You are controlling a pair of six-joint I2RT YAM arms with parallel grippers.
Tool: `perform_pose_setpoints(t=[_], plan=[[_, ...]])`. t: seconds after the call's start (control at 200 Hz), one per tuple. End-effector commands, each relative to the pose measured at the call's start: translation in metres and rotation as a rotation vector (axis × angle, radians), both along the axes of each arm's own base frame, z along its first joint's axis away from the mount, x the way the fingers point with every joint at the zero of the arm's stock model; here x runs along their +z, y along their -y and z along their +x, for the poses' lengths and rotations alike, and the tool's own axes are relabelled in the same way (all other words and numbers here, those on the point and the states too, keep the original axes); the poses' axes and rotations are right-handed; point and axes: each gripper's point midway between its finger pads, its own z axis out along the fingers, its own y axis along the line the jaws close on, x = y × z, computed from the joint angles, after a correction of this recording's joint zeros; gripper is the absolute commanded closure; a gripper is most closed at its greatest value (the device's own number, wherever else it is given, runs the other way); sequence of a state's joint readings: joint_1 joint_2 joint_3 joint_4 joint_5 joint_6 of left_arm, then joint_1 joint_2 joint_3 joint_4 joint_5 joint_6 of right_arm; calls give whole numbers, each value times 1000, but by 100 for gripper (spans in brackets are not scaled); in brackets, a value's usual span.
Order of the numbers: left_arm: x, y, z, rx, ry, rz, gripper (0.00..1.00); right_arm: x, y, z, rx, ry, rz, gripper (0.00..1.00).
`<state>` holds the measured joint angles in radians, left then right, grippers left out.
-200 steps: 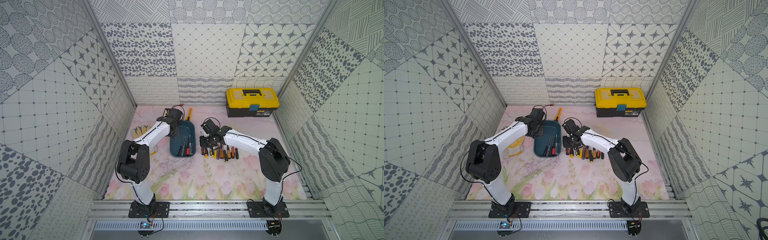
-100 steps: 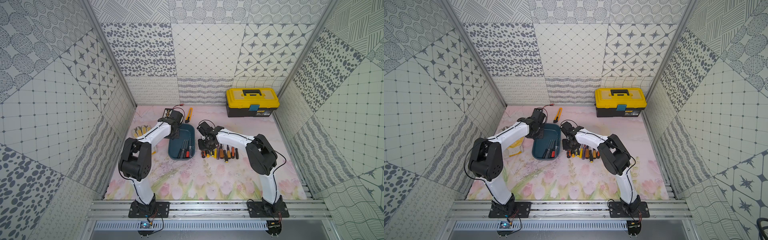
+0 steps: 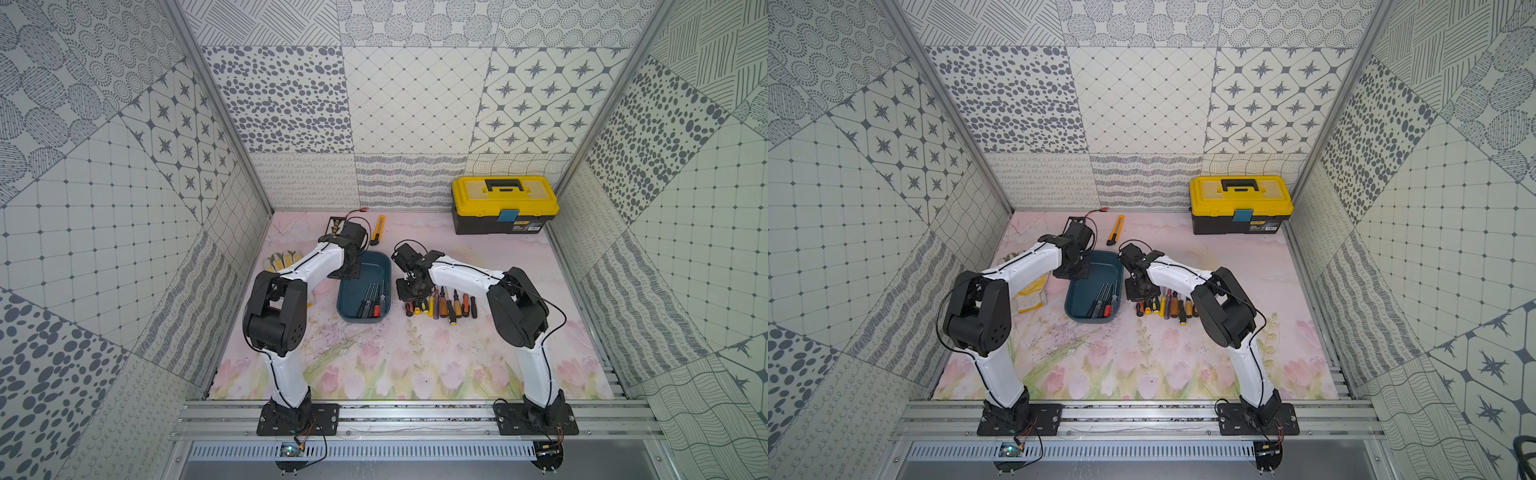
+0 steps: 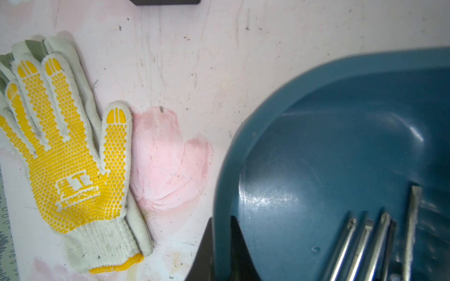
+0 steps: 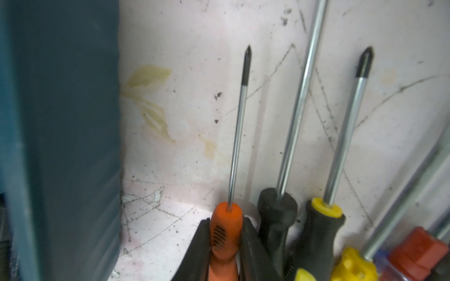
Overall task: Take out the screwdriver from the storage box
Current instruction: Place the screwdriver at the center of the board, then pick up the screwdriver from the storage box.
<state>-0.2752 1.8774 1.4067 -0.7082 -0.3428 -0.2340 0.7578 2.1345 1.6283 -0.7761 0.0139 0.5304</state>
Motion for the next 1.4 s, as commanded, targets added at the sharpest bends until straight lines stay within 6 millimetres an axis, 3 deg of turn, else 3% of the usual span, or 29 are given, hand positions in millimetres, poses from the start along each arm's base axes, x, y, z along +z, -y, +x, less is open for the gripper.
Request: perform_pose_setpoints(t=[0.0, 0.085, 0.335, 0.745, 0.901, 1.146, 1.396], plan=[[1, -6, -7, 4, -32, 26, 100, 0, 2, 2, 9, 6, -32, 72], [3, -5, -7, 5, -28, 18, 100, 4, 3, 1, 6, 15, -30, 66], [15, 1, -5, 13, 8, -21, 100, 26, 0, 4, 0, 60, 14, 62], [21, 9, -4, 34, 29, -86, 100, 115, -19, 8, 32, 241, 245, 61], [25, 15, -5, 45, 45, -136, 100, 137, -33, 2, 49, 248, 331, 60], [33, 23, -5, 58, 70, -186, 100, 140, -73, -17, 85, 180, 470, 57], [32, 24, -5, 59, 73, -179, 100, 116, -105, -32, 97, 75, 540, 54]])
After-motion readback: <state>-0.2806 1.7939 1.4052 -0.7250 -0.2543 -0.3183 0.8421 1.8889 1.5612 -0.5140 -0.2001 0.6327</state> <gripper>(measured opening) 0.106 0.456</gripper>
